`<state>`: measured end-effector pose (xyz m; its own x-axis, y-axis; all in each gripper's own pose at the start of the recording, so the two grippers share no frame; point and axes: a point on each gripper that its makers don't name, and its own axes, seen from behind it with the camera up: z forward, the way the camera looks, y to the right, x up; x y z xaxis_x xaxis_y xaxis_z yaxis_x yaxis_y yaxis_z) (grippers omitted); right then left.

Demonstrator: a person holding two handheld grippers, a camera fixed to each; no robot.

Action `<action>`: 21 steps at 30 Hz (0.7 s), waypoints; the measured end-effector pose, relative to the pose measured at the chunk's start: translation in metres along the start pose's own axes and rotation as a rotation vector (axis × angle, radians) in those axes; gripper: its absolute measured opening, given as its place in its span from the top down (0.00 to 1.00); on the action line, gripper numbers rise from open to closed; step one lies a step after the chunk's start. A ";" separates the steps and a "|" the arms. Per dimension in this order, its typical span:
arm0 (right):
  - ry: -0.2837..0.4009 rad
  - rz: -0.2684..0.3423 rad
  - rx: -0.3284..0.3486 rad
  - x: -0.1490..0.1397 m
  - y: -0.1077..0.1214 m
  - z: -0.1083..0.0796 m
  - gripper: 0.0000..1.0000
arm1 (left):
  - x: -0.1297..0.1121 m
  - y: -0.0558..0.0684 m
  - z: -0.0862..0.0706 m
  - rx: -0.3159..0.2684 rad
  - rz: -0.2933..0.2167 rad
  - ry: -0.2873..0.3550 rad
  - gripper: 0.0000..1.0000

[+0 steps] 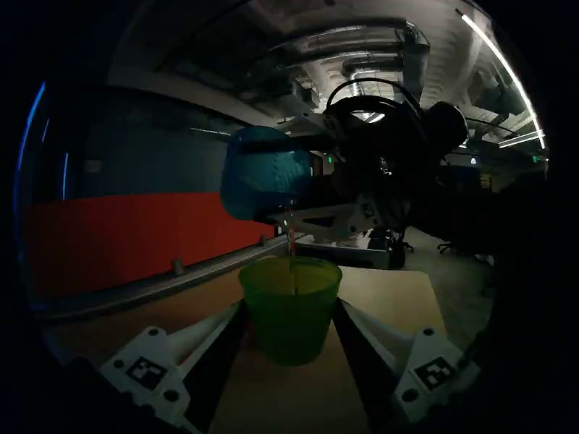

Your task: Pour water

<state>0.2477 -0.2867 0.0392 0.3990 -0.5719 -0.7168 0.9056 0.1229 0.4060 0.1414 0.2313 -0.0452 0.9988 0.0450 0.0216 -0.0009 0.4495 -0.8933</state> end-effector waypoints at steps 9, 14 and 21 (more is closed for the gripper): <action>-0.005 -0.027 -0.002 0.001 0.002 0.001 0.03 | -0.002 0.002 0.000 -0.007 0.001 -0.001 0.19; -0.007 -0.043 0.002 0.002 0.001 0.003 0.03 | -0.001 0.003 0.000 -0.011 0.004 0.000 0.19; -0.007 -0.071 -0.001 0.004 0.002 0.003 0.03 | -0.002 0.001 -0.002 -0.005 0.001 0.003 0.19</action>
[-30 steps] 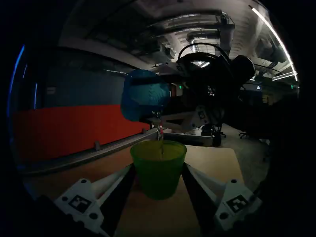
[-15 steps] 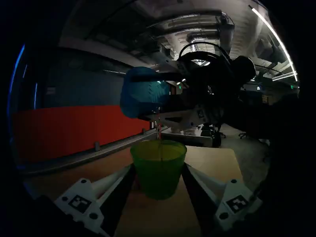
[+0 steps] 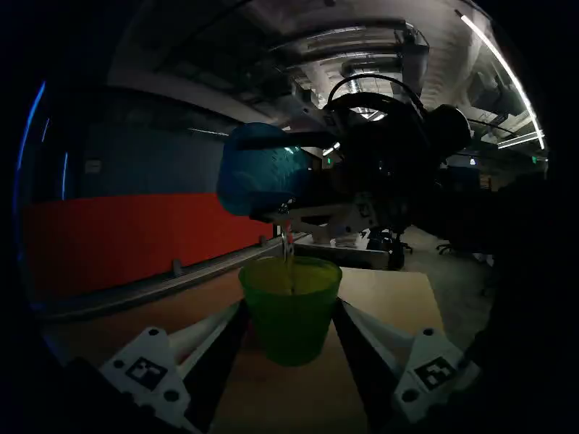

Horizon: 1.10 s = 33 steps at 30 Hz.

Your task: Pour water

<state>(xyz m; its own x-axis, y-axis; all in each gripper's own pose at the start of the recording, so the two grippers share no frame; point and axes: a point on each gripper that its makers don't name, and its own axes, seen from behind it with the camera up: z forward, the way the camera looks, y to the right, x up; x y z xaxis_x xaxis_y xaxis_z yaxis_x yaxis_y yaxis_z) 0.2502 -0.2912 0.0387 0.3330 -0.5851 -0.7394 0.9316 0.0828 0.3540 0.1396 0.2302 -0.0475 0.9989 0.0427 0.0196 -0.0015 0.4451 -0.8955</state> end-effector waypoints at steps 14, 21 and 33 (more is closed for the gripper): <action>-0.002 -0.044 -0.014 0.003 0.005 -0.001 0.03 | 0.002 0.002 0.000 0.002 0.008 0.000 0.19; -0.001 -0.058 -0.022 0.005 0.008 -0.002 0.03 | 0.003 0.002 -0.001 0.002 0.008 0.001 0.19; -0.010 -0.099 -0.032 0.005 0.011 -0.005 0.03 | 0.005 0.002 -0.002 0.008 0.015 0.003 0.19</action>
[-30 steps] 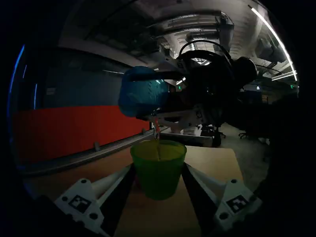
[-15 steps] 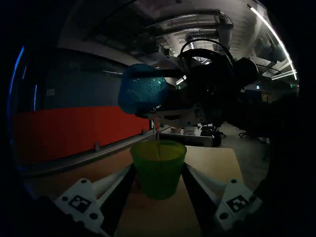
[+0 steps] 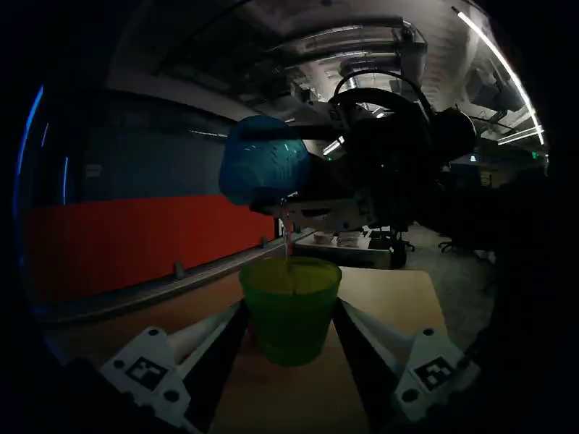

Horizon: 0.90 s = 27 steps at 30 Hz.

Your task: Pour water

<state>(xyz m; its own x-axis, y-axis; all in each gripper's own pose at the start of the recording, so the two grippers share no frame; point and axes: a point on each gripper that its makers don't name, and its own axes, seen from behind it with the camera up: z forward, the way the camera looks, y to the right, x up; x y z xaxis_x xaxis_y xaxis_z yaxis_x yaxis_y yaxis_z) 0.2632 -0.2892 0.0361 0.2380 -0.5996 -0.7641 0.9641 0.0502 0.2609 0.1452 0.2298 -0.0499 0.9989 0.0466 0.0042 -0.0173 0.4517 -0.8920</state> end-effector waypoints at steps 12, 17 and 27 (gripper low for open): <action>-0.001 -0.043 -0.021 0.004 0.008 -0.003 0.03 | 0.000 0.000 0.000 0.004 0.000 0.003 0.19; -0.003 -0.057 -0.025 0.005 0.009 -0.004 0.03 | 0.001 0.002 0.001 0.003 0.002 0.004 0.19; -0.006 -0.081 -0.032 0.007 0.013 -0.005 0.03 | 0.003 0.002 0.001 0.007 0.003 0.005 0.19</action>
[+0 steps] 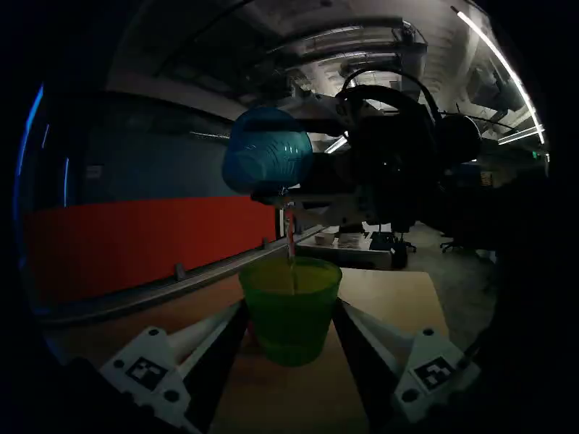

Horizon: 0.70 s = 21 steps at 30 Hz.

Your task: Pour water

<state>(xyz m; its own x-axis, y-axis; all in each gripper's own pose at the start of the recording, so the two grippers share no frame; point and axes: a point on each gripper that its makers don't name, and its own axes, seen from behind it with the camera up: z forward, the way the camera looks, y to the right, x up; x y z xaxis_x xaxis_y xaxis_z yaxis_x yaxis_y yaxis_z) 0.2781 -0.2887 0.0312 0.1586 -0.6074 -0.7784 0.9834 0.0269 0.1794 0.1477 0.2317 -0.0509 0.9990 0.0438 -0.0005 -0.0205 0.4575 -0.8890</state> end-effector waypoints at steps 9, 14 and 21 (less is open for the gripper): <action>0.000 -0.013 -0.002 0.000 0.000 -0.001 0.03 | 0.000 0.001 0.002 -0.003 0.001 0.001 0.19; -0.002 -0.028 -0.003 0.001 0.001 -0.001 0.03 | 0.000 0.001 0.003 -0.004 0.000 0.002 0.19; -0.002 -0.045 -0.003 0.004 0.001 0.001 0.03 | 0.001 0.000 0.002 -0.003 0.001 0.004 0.19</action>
<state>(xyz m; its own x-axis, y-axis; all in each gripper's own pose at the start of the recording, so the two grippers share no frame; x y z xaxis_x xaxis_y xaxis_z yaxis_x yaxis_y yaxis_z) 0.2799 -0.2915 0.0287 0.1141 -0.6094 -0.7846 0.9898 0.0018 0.1425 0.1481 0.2340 -0.0499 0.9992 0.0408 -0.0035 -0.0217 0.4551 -0.8902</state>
